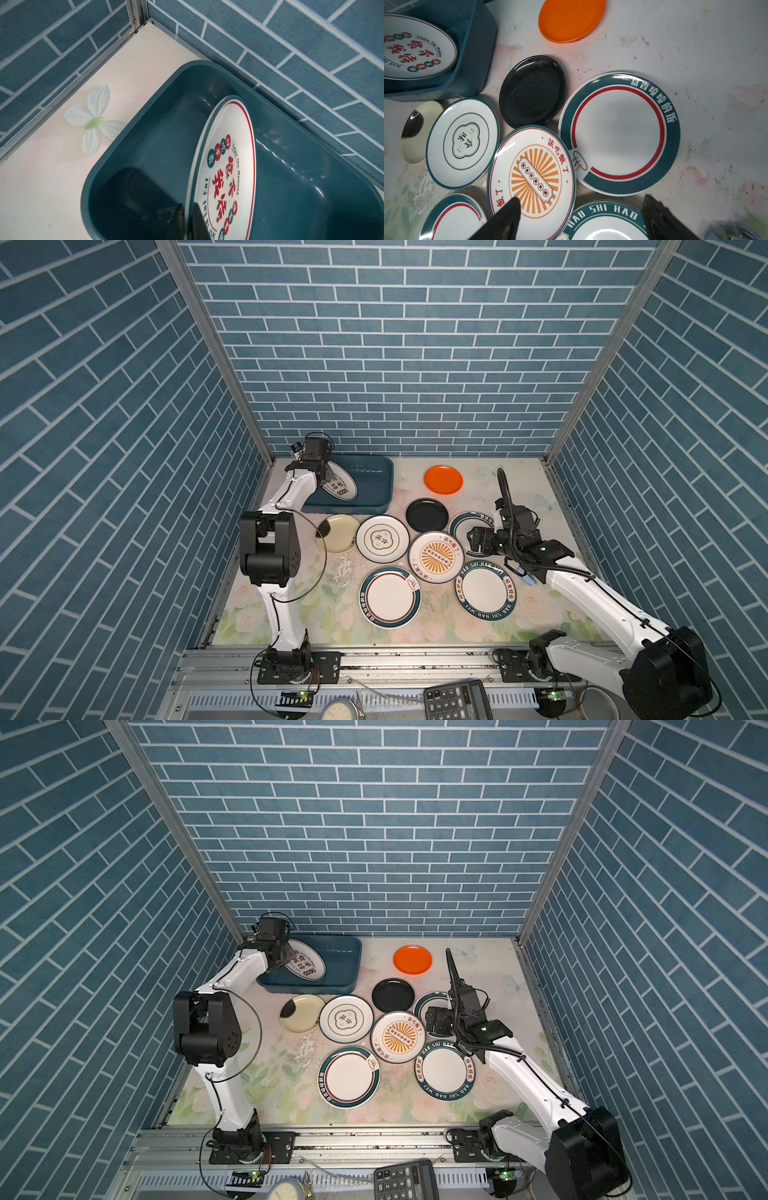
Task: Place the plates into the plastic bin on the countertop
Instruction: 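Lower the red-text plate into the teal bin and release it, then withdraw the left gripper from the bin while the right gripper moves toward the green-rimmed plate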
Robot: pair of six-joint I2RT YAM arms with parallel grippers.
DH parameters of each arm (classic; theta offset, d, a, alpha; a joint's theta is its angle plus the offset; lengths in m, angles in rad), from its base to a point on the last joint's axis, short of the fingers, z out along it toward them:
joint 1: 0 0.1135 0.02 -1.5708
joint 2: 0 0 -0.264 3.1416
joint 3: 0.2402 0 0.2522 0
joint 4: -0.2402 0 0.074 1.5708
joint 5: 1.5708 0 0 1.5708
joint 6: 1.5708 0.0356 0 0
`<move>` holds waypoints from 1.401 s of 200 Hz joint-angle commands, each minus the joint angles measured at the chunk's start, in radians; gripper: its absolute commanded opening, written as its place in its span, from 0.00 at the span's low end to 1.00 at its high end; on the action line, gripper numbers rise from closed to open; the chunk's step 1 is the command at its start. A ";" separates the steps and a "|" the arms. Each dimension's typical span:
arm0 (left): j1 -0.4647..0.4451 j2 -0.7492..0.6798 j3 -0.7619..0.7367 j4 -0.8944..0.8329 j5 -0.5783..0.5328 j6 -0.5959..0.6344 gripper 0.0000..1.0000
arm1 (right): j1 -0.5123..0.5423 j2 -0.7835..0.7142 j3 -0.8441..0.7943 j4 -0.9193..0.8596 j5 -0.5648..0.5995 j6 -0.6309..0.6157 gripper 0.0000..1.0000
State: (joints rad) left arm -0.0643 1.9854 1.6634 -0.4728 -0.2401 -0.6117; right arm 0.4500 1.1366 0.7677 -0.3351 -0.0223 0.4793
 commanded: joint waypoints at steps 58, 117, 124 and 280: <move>-0.005 0.058 0.062 -0.016 0.012 0.019 0.13 | 0.002 0.060 0.038 0.034 -0.043 0.044 0.91; -0.005 0.053 0.071 -0.027 0.011 0.033 0.74 | 0.003 0.025 0.028 -0.006 -0.007 0.045 0.90; -0.005 0.050 0.073 -0.029 0.020 0.043 0.86 | 0.002 0.026 0.031 -0.022 0.010 0.047 0.91; -0.121 -0.381 -0.274 0.111 0.012 0.113 1.00 | -0.008 -0.116 0.035 -0.147 0.076 0.057 0.99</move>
State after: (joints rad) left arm -0.1604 1.6917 1.4673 -0.4057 -0.2237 -0.5049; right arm 0.4477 1.0683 0.7933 -0.4355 0.0120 0.5091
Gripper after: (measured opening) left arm 0.995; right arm 0.986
